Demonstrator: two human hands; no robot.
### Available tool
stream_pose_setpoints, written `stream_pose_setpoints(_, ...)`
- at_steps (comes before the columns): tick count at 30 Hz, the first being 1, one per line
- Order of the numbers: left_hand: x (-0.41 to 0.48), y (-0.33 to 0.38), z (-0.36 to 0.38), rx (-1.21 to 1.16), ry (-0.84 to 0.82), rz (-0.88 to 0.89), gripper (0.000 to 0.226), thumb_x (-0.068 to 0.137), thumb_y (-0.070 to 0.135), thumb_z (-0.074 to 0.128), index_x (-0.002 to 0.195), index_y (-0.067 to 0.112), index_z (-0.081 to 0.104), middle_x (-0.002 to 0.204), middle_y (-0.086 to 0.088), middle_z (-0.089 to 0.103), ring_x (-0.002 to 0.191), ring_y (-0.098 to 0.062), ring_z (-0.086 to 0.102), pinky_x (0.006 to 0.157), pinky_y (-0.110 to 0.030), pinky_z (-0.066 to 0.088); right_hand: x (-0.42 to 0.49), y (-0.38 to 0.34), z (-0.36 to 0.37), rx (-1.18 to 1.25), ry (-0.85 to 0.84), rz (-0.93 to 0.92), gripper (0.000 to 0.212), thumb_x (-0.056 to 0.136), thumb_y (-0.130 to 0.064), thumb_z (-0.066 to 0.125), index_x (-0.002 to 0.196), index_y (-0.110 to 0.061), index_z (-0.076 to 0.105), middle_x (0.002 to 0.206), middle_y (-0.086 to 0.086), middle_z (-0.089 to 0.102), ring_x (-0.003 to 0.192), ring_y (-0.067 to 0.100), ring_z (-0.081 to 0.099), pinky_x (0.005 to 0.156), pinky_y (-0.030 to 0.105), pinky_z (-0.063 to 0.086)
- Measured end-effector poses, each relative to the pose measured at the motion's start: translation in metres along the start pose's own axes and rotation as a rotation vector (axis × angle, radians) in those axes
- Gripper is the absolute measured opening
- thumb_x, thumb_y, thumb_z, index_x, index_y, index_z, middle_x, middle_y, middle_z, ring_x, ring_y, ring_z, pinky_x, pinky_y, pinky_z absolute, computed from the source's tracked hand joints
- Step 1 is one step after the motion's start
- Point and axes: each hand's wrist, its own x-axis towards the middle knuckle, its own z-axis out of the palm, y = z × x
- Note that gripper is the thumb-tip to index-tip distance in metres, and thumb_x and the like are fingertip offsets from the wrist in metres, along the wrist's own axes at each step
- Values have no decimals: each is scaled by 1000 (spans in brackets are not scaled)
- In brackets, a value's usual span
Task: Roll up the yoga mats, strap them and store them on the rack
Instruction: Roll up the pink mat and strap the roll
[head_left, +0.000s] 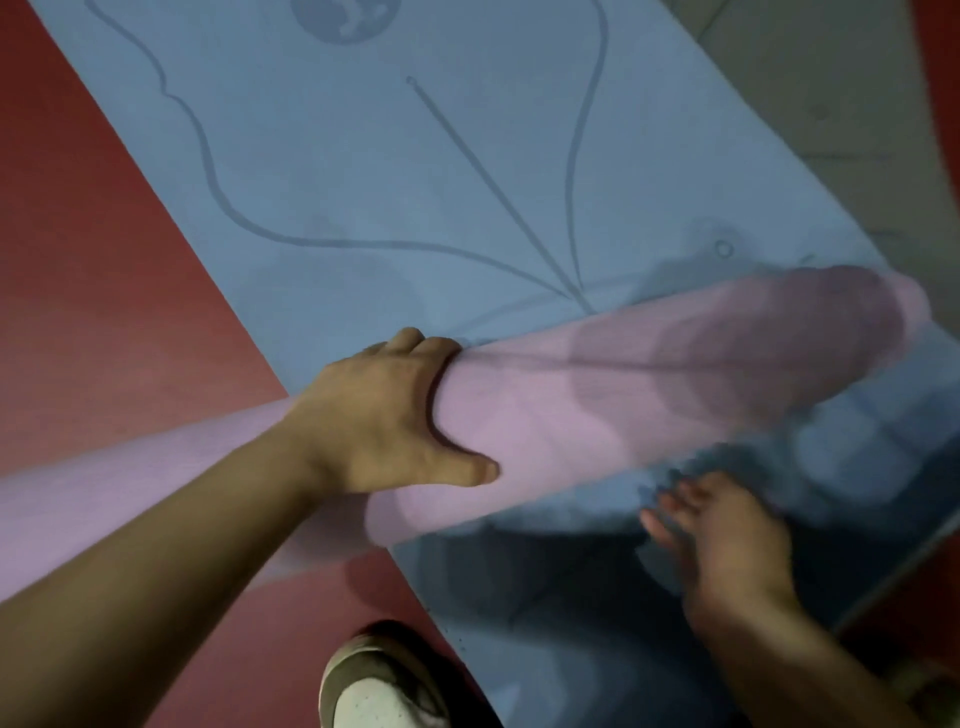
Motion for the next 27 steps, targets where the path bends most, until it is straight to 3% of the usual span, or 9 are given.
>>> stream_pose_setpoints(2, -1, -3, 0, -11, 15, 9, 102, 43, 89, 57, 133, 45, 40, 113, 22, 48, 108, -9, 53, 96, -34, 44, 16, -1, 8, 161, -196, 262, 18, 94, 0, 45, 95, -9, 61, 96, 8, 66, 93, 23, 65, 78, 35, 57)
stream_pose_setpoints(6, -3, 1, -3, -89, -95, -29, 102, 41, 84, 64, 131, 41, 41, 116, 23, 47, 108, -10, 54, 94, -29, 42, 24, -23, 30, 426, -485, 275, 53, 57, 8, 52, 106, -8, 64, 94, 8, 74, 87, 19, 71, 78, 31, 60)
stream_pose_setpoints(10, -4, 23, -33, -237, -36, -95, 110, 35, 89, 67, 131, 41, 42, 126, 23, 50, 114, -8, 54, 100, -31, 43, 11, -62, 34, 265, -634, 259, 40, 75, 11, 31, 93, -16, 56, 80, 7, 63, 88, 23, 64, 72, 39, 62)
stream_pose_setpoints(12, -11, 54, -60, -376, 86, -24, 110, 37, 82, 72, 136, 46, 42, 127, 29, 53, 115, 10, 52, 96, -20, 42, -12, -92, 30, 185, -754, 189, 37, 76, 12, 29, 87, -16, 51, 76, 8, 53, 82, 23, 59, 69, 42, 62)
stream_pose_setpoints(14, -25, 90, -97, -419, 165, 51, 112, 35, 77, 75, 137, 50, 38, 129, 31, 51, 116, 16, 48, 93, -12, 38, -40, -126, 21, 94, -862, 74, 37, 66, 12, 37, 90, -13, 52, 78, 14, 47, 77, 26, 56, 65, 41, 60)
stream_pose_setpoints(17, -69, 138, -159, -397, 199, 129, 112, 32, 71, 79, 132, 56, 32, 121, 40, 50, 109, 26, 45, 78, 5, 36, -91, -183, -4, -76, -1007, -131, 41, 52, 9, 43, 88, -7, 57, 81, 13, 50, 82, 29, 51, 73, 41, 60)
stream_pose_setpoints(21, -142, 197, -218, -299, 329, 211, 116, 31, 72, 78, 131, 46, 27, 110, 47, 46, 102, 32, 42, 73, 5, 37, -171, -259, -56, -181, -982, -401, 39, 65, 26, 36, 73, -7, 55, 58, 3, 59, 63, 16, 61, 69, 40, 60)
stream_pose_setpoints(24, -197, 251, -228, -316, 394, 298, 122, 38, 71, 79, 142, 37, 24, 129, 40, 38, 118, 27, 37, 87, 2, 34, -229, -288, -116, -199, -952, -551, 43, 62, 25, 34, 77, -6, 59, 67, 9, 62, 71, 25, 61, 76, 47, 59)
stream_pose_setpoints(27, -255, 299, -214, -370, 441, 388, 115, 45, 66, 80, 139, 41, 18, 132, 40, 32, 122, 26, 33, 90, 3, 31, -276, -296, -185, -218, -900, -649, 41, 60, 23, 38, 82, -3, 62, 76, 17, 59, 76, 30, 58, 71, 42, 60)
